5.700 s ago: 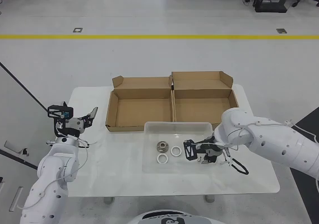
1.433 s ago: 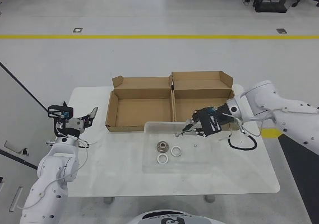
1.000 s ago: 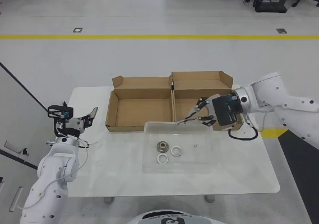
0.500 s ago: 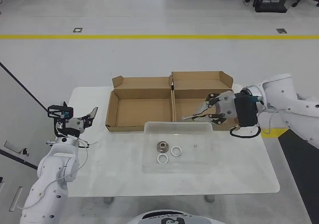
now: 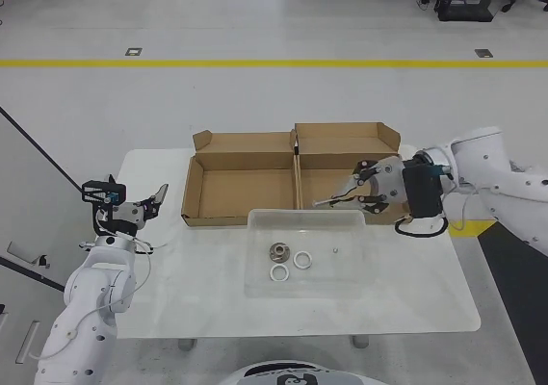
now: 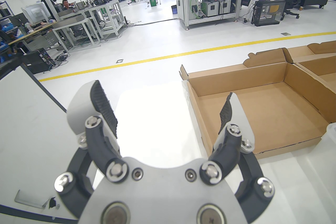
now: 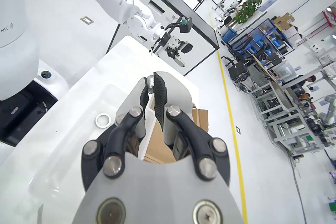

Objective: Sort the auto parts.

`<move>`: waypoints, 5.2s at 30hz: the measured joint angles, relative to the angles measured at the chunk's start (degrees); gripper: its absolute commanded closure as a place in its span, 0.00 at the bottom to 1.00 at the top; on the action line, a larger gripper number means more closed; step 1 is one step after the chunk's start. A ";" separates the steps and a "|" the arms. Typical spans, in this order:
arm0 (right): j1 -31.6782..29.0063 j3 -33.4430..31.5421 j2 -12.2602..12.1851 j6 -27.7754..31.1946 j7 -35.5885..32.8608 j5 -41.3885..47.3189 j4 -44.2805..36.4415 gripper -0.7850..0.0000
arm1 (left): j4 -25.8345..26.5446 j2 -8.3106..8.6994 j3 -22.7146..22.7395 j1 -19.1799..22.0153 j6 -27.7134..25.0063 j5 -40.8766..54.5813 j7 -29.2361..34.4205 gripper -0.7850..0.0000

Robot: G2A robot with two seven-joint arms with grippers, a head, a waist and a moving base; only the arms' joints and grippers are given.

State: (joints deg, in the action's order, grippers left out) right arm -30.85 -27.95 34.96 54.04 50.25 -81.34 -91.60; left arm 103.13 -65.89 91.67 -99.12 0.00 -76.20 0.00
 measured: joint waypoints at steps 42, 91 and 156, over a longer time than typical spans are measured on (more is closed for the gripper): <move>-4.77 -1.08 7.91 -3.81 3.81 16.52 -3.24 1.00 | 0.00 0.00 0.00 0.00 0.00 0.00 0.00 0.00; -16.05 -12.73 22.17 3.53 -4.40 46.40 -13.55 1.00 | 0.00 0.00 0.00 0.00 0.00 0.00 0.00 0.00; -31.30 -17.50 36.22 1.78 -18.54 53.04 -17.57 1.00 | 0.00 0.00 0.00 0.00 0.00 0.00 0.00 0.00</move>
State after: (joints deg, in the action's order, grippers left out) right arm -62.15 -45.45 71.18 55.82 31.71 -28.29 -109.17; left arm 103.13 -65.89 91.67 -99.12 0.00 -76.20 0.00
